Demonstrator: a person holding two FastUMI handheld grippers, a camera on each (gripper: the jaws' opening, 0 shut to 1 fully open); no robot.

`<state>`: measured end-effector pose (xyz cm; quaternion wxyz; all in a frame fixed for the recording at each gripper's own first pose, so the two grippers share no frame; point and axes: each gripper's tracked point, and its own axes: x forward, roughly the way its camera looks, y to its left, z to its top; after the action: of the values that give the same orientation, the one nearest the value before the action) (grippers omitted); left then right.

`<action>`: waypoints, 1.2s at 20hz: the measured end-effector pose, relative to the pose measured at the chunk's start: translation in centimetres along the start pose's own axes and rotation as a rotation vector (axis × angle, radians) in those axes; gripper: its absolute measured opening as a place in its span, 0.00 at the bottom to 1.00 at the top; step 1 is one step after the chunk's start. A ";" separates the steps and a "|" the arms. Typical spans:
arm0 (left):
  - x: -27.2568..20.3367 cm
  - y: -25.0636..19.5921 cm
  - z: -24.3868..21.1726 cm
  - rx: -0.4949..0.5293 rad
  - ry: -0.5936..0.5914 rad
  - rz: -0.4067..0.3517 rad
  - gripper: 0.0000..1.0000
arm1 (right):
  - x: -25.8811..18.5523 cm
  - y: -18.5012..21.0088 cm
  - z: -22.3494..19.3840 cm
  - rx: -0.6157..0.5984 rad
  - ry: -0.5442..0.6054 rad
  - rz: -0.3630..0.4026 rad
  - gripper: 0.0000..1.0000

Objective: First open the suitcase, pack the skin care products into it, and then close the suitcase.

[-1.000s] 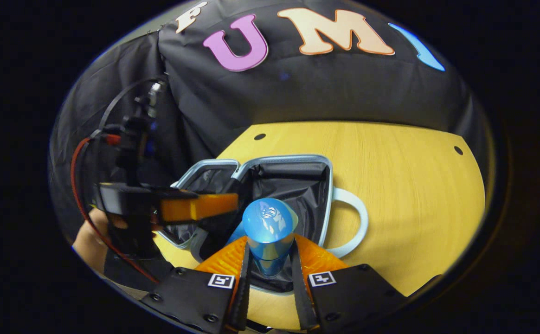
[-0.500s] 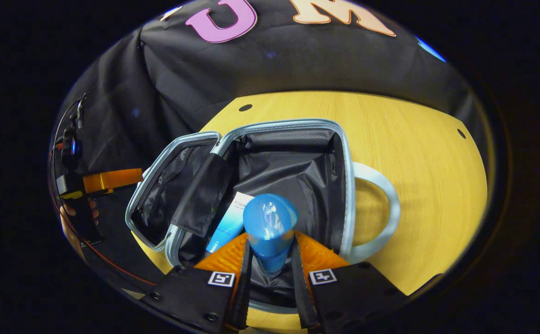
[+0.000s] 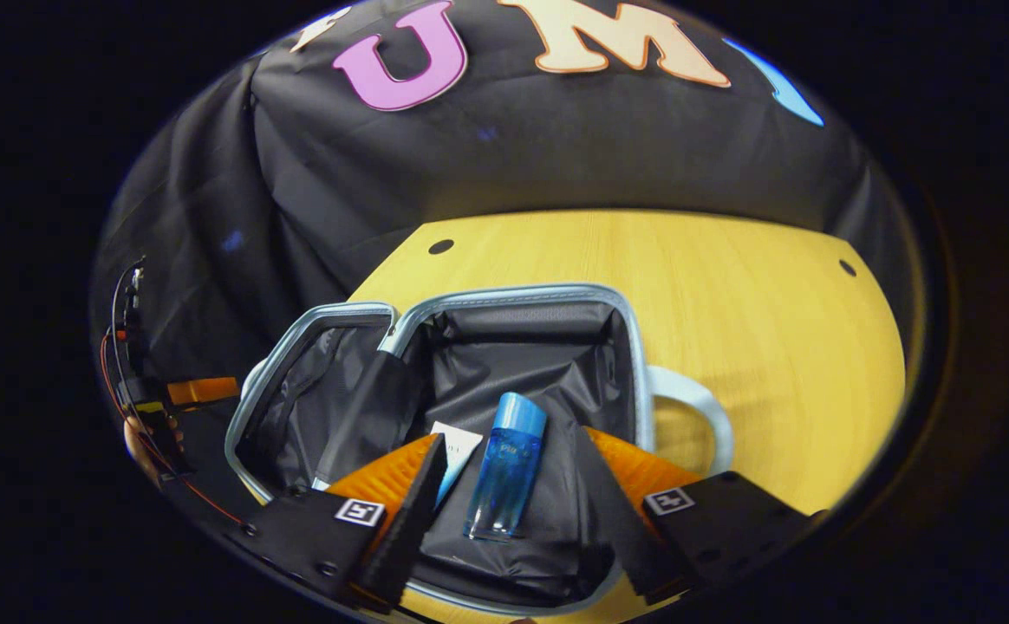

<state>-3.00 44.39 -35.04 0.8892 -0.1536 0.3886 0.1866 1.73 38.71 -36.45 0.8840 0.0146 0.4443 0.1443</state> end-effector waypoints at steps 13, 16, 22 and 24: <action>8.0 2.3 -2.2 -0.067 0.179 -0.023 0.31 | -3.3 -3.0 2.3 0.026 -0.090 -0.079 0.97; 5.8 1.3 -0.1 -0.010 0.127 -0.034 0.07 | -4.3 -3.6 3.0 0.018 -0.124 -0.074 0.97; -4.5 -4.0 7.4 0.160 -0.078 -0.042 0.02 | -7.2 -5.0 4.7 -0.031 -0.217 -0.014 0.97; -7.1 -7.3 9.2 0.179 -0.140 -0.072 0.02 | -8.3 -5.5 5.2 -0.053 -0.249 0.014 0.97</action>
<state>1.64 40.21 -22.82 0.9304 -0.0739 0.3349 0.1294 2.53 31.71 -27.65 0.9314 0.0120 0.3271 0.1594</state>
